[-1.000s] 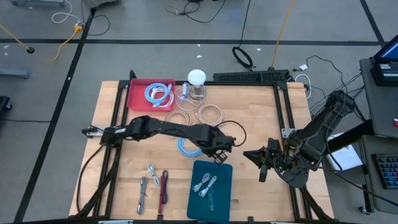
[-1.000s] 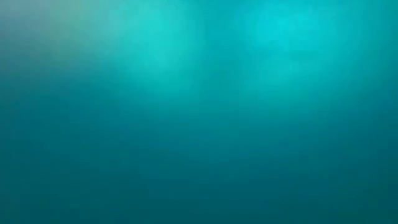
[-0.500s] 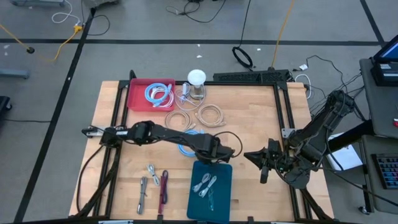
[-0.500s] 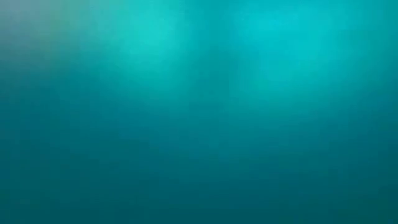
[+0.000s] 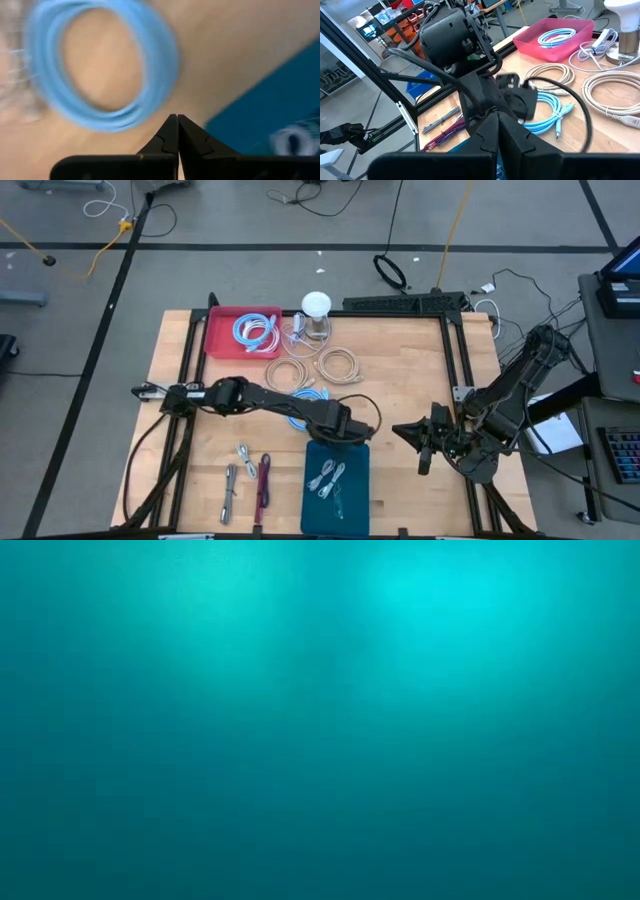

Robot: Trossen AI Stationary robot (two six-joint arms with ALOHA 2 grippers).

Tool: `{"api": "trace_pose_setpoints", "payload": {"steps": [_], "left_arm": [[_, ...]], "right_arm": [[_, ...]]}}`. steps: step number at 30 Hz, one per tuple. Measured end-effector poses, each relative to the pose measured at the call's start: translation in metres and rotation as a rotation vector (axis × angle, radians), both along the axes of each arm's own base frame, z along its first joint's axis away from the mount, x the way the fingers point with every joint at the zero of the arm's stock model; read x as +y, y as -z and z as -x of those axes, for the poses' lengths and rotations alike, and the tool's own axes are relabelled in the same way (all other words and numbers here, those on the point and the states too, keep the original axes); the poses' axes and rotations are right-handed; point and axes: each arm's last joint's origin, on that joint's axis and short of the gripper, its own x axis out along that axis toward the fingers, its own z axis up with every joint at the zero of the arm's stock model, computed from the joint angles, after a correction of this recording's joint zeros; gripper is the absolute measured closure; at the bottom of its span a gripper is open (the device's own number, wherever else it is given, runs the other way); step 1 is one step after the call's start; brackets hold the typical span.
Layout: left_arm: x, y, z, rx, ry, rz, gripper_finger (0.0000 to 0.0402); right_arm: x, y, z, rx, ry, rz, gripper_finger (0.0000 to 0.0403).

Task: Pick & Place USB Port
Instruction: Adjust the blue bin on the table, then put the right brown HDMI cable into the red bin

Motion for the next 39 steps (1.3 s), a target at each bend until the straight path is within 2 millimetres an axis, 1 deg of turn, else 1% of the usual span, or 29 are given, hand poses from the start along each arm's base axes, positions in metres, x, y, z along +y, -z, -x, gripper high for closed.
{"api": "trace_pose_setpoints", "payload": {"steps": [1,6,8,10,12,14,15,19,22,26,29,32,34,37,39], "left_arm": [[0.004,-0.005,0.001,-0.005,-0.005,-0.021,0.0401],[0.033,-0.043,0.004,-0.134,-0.049,-0.074,0.0401],[0.046,-0.057,0.011,-0.137,-0.064,-0.139,0.0401],[0.062,-0.072,0.018,-0.151,-0.081,-0.214,0.0401],[0.082,-0.089,0.027,-0.18,-0.093,-0.23,0.0401],[0.101,-0.098,0.035,-0.188,-0.135,-0.244,0.0401],[0.11,-0.099,0.04,-0.177,-0.151,-0.249,0.0401],[0.136,-0.088,0.053,-0.143,-0.171,-0.207,0.0401],[0.152,-0.076,0.065,-0.202,-0.201,-0.12,0.0401],[0.175,-0.053,0.084,-0.327,-0.327,-0.008,0.0401],[0.189,-0.039,0.107,-0.339,-0.431,0.075,0.04],[0.195,-0.028,0.124,-0.317,-0.47,0.108,0.0391],[0.196,-0.026,0.131,-0.319,-0.466,0.137,0.0381],[0.197,-0.026,0.134,-0.322,-0.442,0.167,0.0358],[0.199,-0.026,0.135,-0.325,-0.446,0.177,0.0334]], "right_arm": [[0.0,0.0,0.0,0.0,0.0,0.0,0.0403],[0.0,0.0,0.0,0.001,0.0,0.003,0.0403],[0.0,0.0,0.0,0.001,0.0,0.003,0.0403],[0.0,0.0,0.0,0.0,0.001,-0.001,0.0403],[0.0,0.0,0.0,0.0,0.001,-0.002,0.0403],[0.0,0.0,0.0,-0.001,0.003,-0.003,0.0403],[0.0,0.0,0.0,-0.001,0.004,-0.002,0.0403],[-0.002,0.0,-0.001,-0.003,0.013,-0.004,0.0403],[-0.003,0.0,-0.002,-0.008,0.024,-0.018,0.0403],[-0.003,0.0,-0.003,-0.01,0.031,-0.015,0.0403],[-0.005,0.0,-0.005,-0.011,0.047,-0.014,0.0403],[-0.008,0.0,-0.007,-0.01,0.063,-0.003,0.0403],[-0.01,0.0,-0.009,-0.005,0.067,0.001,0.0403],[-0.013,0.0,-0.011,-0.001,0.08,0.006,0.0403],[-0.015,0.0,-0.013,0.002,0.088,0.013,0.0403]]}}
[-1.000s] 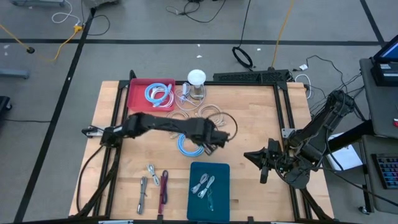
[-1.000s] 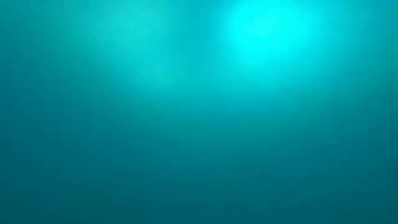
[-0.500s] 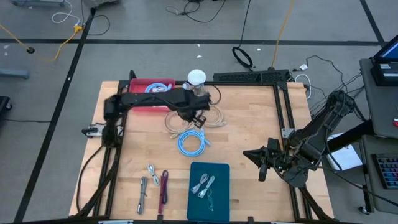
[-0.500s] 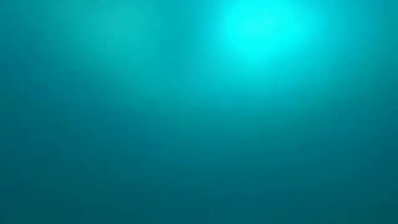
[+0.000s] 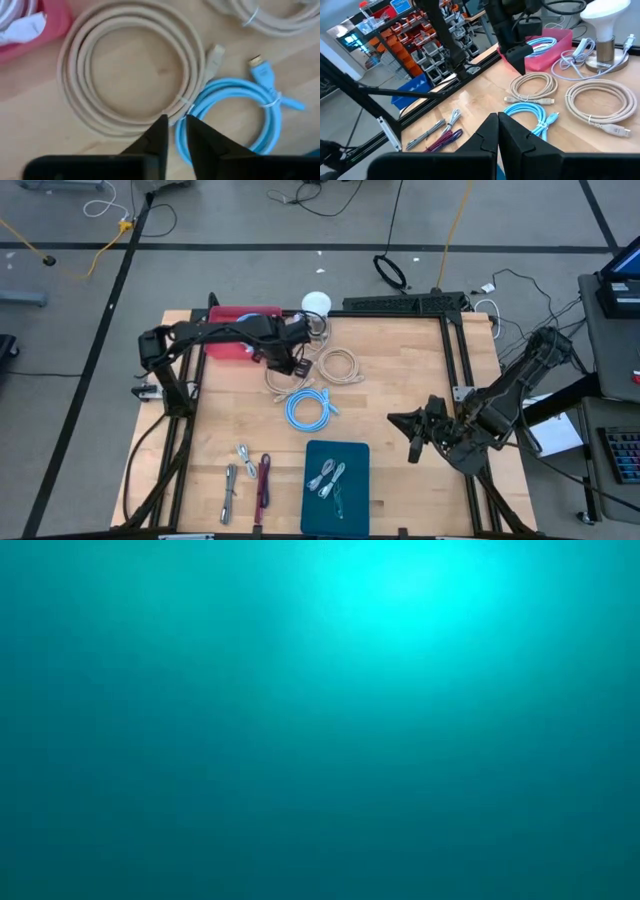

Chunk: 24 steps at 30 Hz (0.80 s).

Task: Pick & Place USB Port
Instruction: Put the right brown HDMI cable into the red bin

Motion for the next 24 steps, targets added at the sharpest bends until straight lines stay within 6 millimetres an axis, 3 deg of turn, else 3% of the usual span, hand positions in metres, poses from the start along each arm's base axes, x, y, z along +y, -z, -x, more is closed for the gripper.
{"api": "trace_pose_setpoints", "payload": {"steps": [6,11,18,24], "left_arm": [[-0.009,-0.004,-0.005,-0.105,0.116,0.123,0.0253],[-0.051,-0.04,-0.001,-0.269,0.351,0.144,0.0231],[-0.11,-0.102,0.037,-0.405,0.397,-0.058,0.0248],[-0.146,-0.135,0.072,-0.515,0.34,-0.215,0.0282]], "right_arm": [[-0.006,0.001,-0.008,0.058,-0.062,0.02,0.0403],[-0.031,0.007,-0.032,0.244,-0.258,0.11,0.0403],[-0.108,0.023,-0.074,0.455,-0.309,0.293,0.0395],[-0.179,0.054,-0.105,0.518,-0.379,0.21,0.032]]}}
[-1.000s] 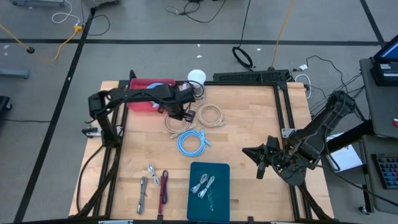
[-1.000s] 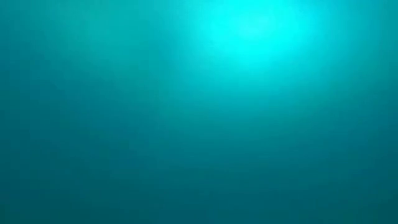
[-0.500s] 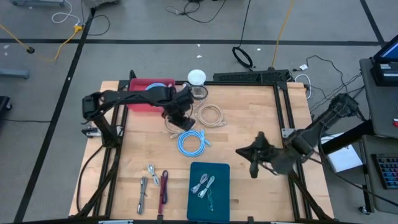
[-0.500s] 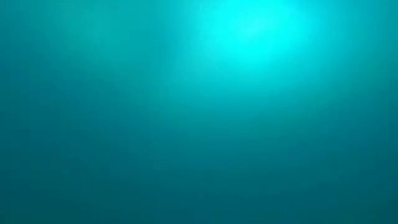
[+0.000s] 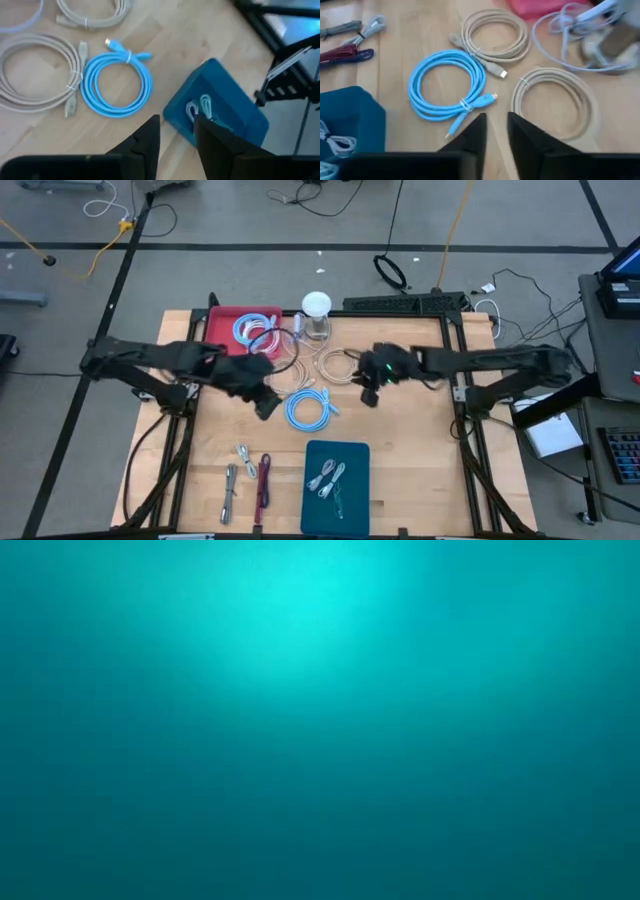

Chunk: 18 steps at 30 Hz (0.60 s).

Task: Pick & Place USB Port
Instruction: Put the right brown HDMI cable into the red bin

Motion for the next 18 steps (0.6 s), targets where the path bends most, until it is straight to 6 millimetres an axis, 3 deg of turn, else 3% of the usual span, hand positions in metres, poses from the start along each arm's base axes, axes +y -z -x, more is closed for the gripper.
{"api": "trace_pose_setpoints", "payload": {"steps": [4,10,14,18], "left_arm": [[-0.015,-0.008,0.013,-0.043,-0.006,-0.043,0.0301],[-0.024,-0.005,0.019,-0.005,-0.002,-0.071,0.0311],[-0.025,-0.003,0.022,0.022,-0.009,-0.089,0.0311],[-0.024,-0.002,0.025,0.042,-0.047,-0.087,0.0311]], "right_arm": [[-0.021,0.021,-0.016,0.011,-0.079,-0.02,0.0245],[-0.029,0.048,-0.035,0.097,-0.105,0.007,0.015],[-0.029,0.059,-0.053,0.156,-0.132,0.09,0.0119],[-0.034,0.068,-0.07,0.213,-0.154,0.159,0.0117]]}}
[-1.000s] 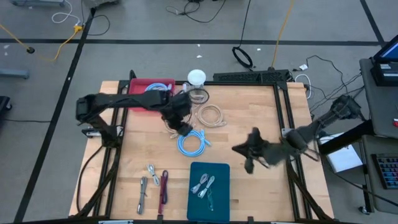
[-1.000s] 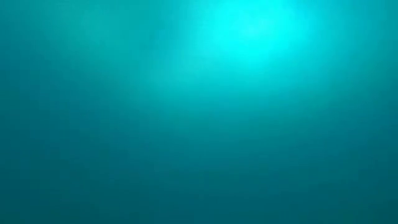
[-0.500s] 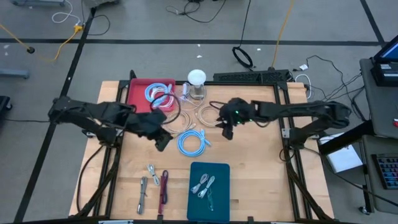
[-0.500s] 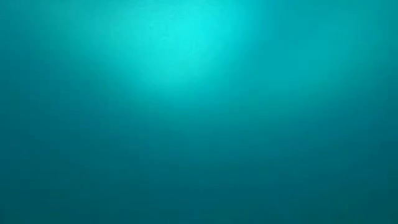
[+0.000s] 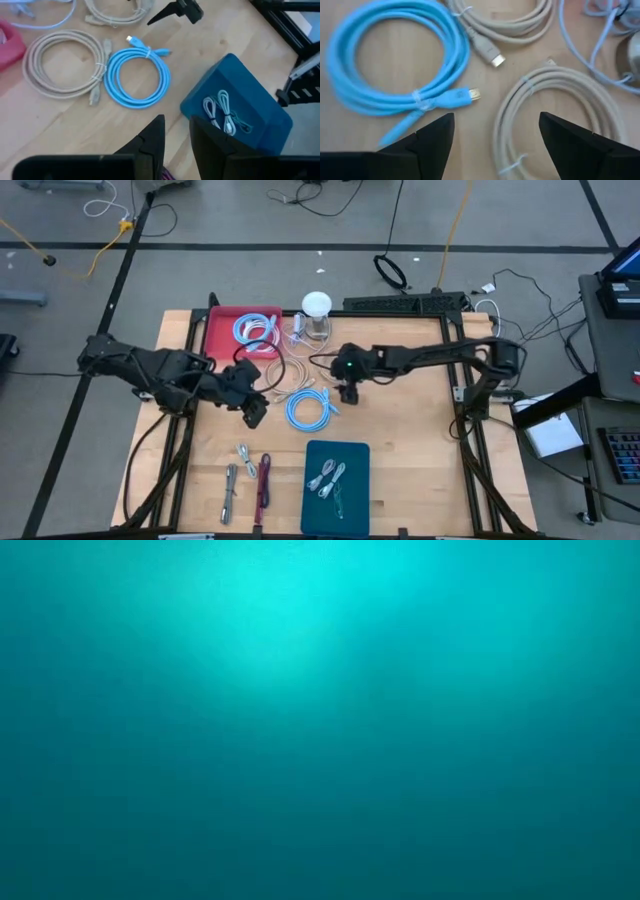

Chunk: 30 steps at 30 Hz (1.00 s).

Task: Pick & Place USB Port
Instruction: Put the right brown HDMI cable into the red bin

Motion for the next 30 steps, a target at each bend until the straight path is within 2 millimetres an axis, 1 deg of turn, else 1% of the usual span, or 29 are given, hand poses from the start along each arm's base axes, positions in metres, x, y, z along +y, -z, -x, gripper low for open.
{"api": "trace_pose_setpoints", "payload": {"steps": [4,9,12,14,16,18,21,22,24,26,28,30], "left_arm": [[-0.001,0.0,0.001,0.005,-0.01,0.015,0.0312],[-0.002,0.0,0.001,0.003,-0.021,0.029,0.0312],[-0.004,0.0,0.002,0.001,-0.022,0.029,0.0312],[-0.005,0.0,0.002,-0.001,-0.026,0.027,0.0311],[-0.005,0.0,0.002,-0.003,-0.026,0.024,0.0311],[-0.005,0.0,0.002,-0.003,-0.028,0.023,0.0311],[-0.005,0.0,0.002,-0.002,-0.027,0.023,0.0311],[-0.006,0.0,0.002,-0.002,-0.027,0.023,0.0312],[-0.005,0.0,0.002,-0.002,-0.025,0.021,0.0311],[-0.005,0.0,0.002,0.0,-0.027,0.02,0.0312],[-0.005,0.001,0.004,0.01,-0.043,0.017,0.0312],[-0.004,0.002,0.005,0.019,-0.075,0.011,0.0312]], "right_arm": [[-0.008,0.012,-0.006,0.084,-0.002,-0.002,0.0129],[-0.018,0.032,0.0,0.213,0.039,-0.041,0.015],[-0.021,0.041,0.001,0.241,0.061,-0.058,0.0167],[-0.022,0.043,0.0,0.241,0.075,-0.064,0.0186],[-0.022,0.047,-0.001,0.249,0.085,-0.071,0.0212],[-0.021,0.048,-0.001,0.257,0.097,-0.071,0.0252],[-0.016,0.048,-0.002,0.263,0.107,-0.067,0.0337],[-0.014,0.047,-0.002,0.262,0.102,-0.066,0.0353],[-0.008,0.04,-0.002,0.258,0.099,-0.044,0.0353],[-0.001,0.029,-0.003,0.265,0.119,0.016,0.0353],[0.005,0.004,-0.009,0.215,0.111,0.077,0.0353],[0.013,-0.028,-0.013,0.161,0.091,0.107,0.0353]]}}
